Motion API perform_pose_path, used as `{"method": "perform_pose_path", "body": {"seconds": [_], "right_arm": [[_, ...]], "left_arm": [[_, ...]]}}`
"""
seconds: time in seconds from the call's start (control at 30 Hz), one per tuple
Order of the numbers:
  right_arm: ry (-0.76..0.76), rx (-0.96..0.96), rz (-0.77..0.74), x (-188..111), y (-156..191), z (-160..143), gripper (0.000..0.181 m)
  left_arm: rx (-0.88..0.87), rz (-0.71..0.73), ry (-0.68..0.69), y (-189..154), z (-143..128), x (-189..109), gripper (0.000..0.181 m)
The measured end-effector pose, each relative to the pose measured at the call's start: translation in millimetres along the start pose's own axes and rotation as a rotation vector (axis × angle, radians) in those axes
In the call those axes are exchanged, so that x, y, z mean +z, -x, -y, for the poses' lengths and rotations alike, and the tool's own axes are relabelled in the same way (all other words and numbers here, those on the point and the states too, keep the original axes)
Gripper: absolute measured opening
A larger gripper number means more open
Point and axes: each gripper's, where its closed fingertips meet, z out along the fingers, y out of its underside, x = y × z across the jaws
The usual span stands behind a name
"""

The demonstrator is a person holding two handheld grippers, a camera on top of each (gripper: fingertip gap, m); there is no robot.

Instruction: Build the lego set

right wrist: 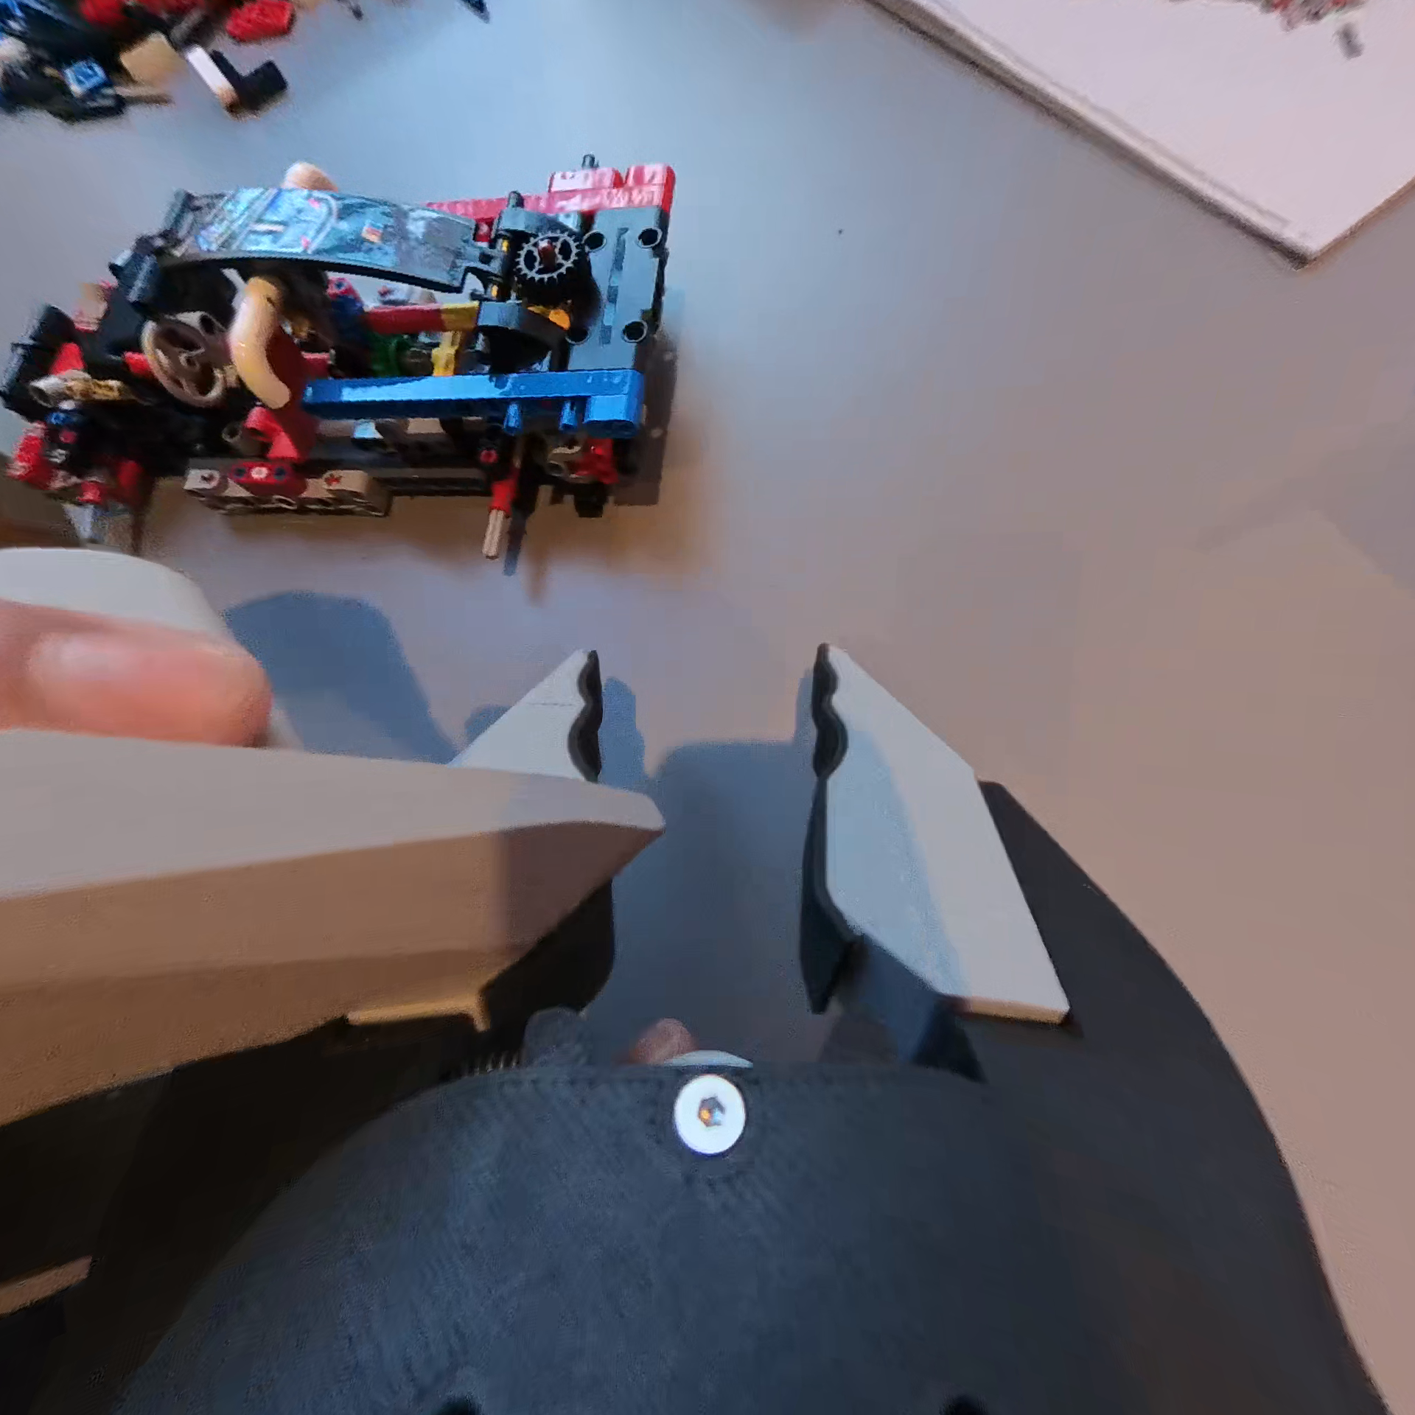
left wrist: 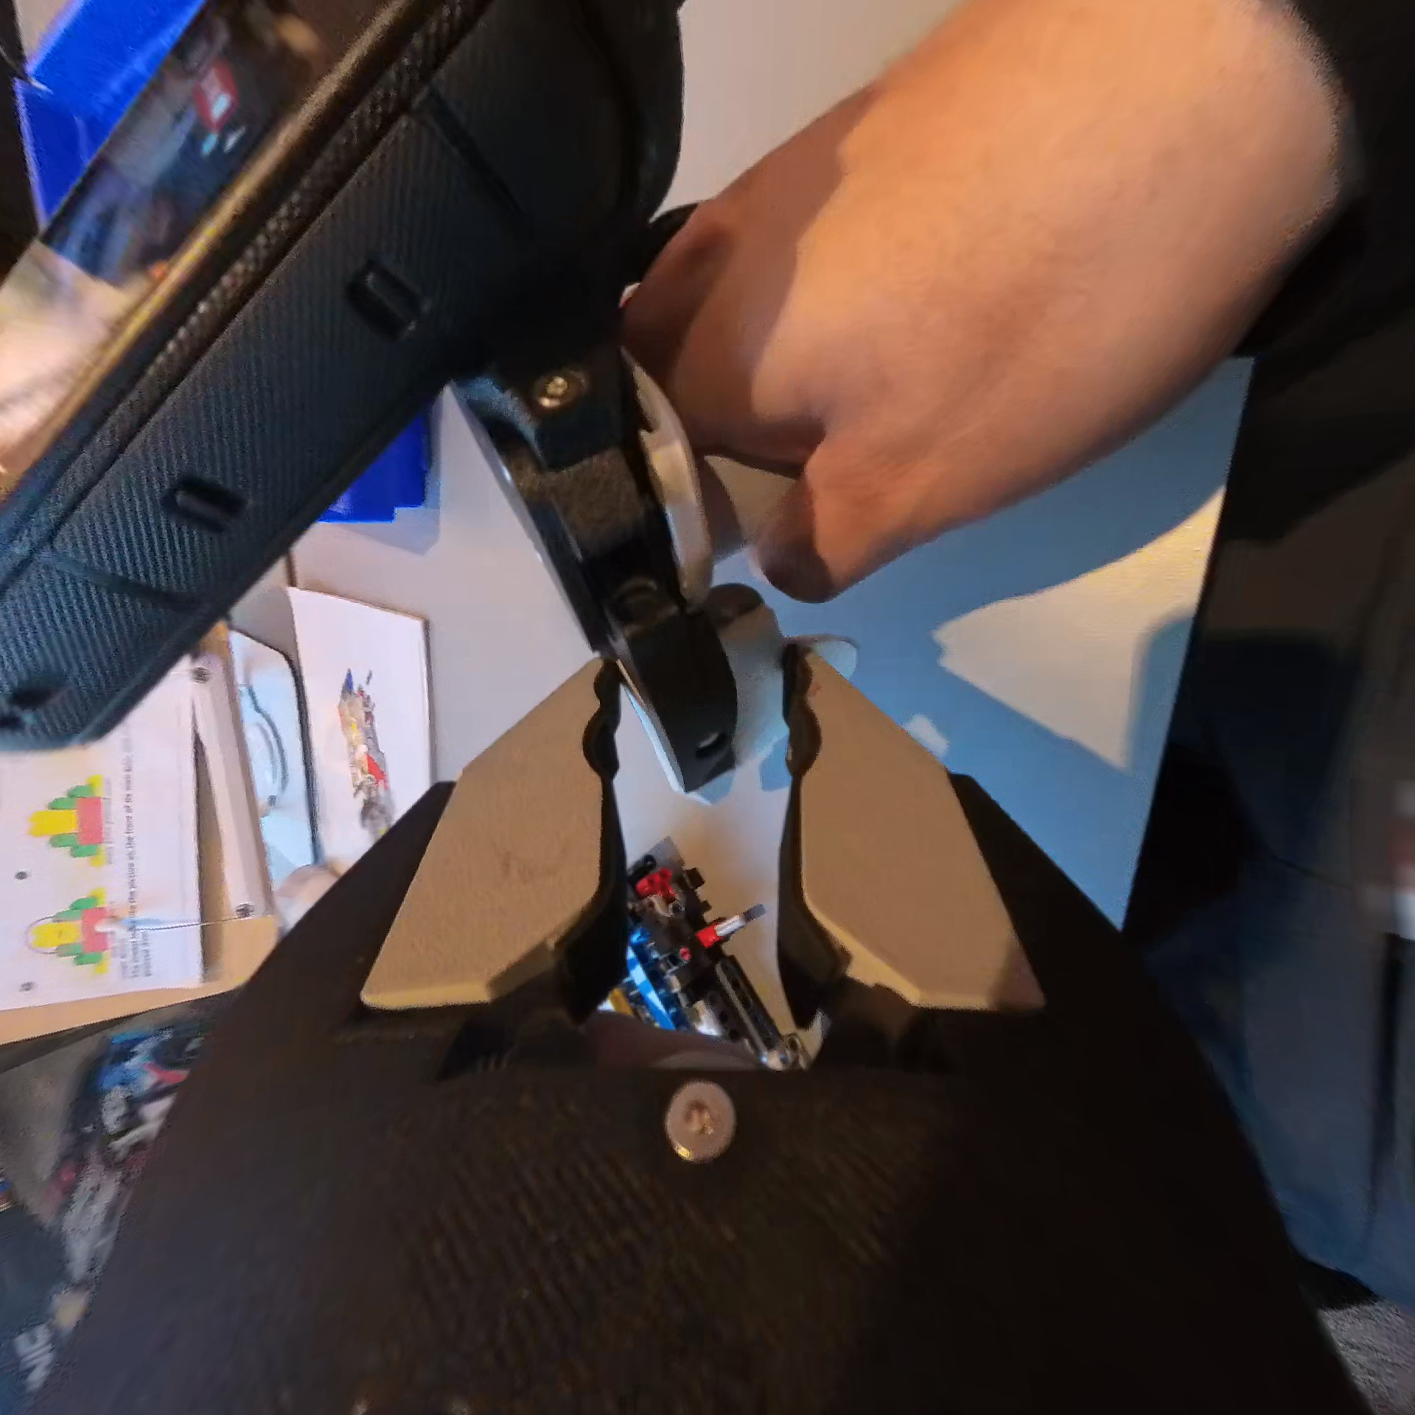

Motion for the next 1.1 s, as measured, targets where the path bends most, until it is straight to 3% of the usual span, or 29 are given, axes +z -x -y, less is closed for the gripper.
{"method": "perform_pose_path", "body": {"seconds": [0.1, 0.27, 0.4, 0.43, 0.5, 0.53, 0.6, 0.63, 0.73, 0.8, 0.9, 1.07, 1.1], "right_arm": [[0.011, 0.010, 0.028, 2, -4, -1, 0.081], [0.003, 0.087, 0.115, 2, -8, 3, 0.084], [-0.027, 0.243, 0.289, -4, -1, 8, 0.097], [-0.024, 0.226, 0.263, -4, -4, 7, 0.096], [-0.019, 0.232, 0.269, -5, -2, 8, 0.070], [-0.045, 0.248, 0.301, -8, -1, 12, 0.078], [-0.099, 0.266, 0.378, -14, 3, 20, 0.124], [-0.123, 0.259, 0.394, -18, 5, 24, 0.138], [-0.184, 0.209, 0.407, -27, 9, 36, 0.143], [-0.201, 0.183, 0.405, -30, 10, 38, 0.156], [-0.173, 0.123, 0.367, -27, 8, 31, 0.153], [-0.105, 0.046, 0.252, -20, 10, 25, 0.072], [-0.106, 0.010, 0.237, -21, 11, 25, 0.071]], "left_arm": [[-0.030, -0.023, 0.015, 0, 0, 1, 0.039], [-0.117, -0.044, -0.020, 10, 7, 6, 0.040], [-0.139, -0.035, -0.074, 16, 17, 8, 0.041], [-0.120, -0.029, -0.065, 17, 16, 11, 0.041], [-0.130, -0.039, -0.085, 19, 17, 11, 0.041], [-0.148, -0.054, -0.114, 20, 20, 7, 0.040], [-0.190, -0.072, -0.187, 23, 28, -5, 0.040], [-0.206, -0.078, -0.207, 25, 31, -11, 0.040], [-0.220, -0.090, -0.252, 28, 36, -22, 0.040], [-0.243, -0.121, -0.271, 27, 39, -25, 0.040], [-0.221, -0.116, -0.252, 21, 36, -20, 0.039], [-0.205, -0.096, -0.210, 21, 22, -12, 0.039], [-0.226, -0.114, -0.239, 20, 24, -15, 0.038]]}}
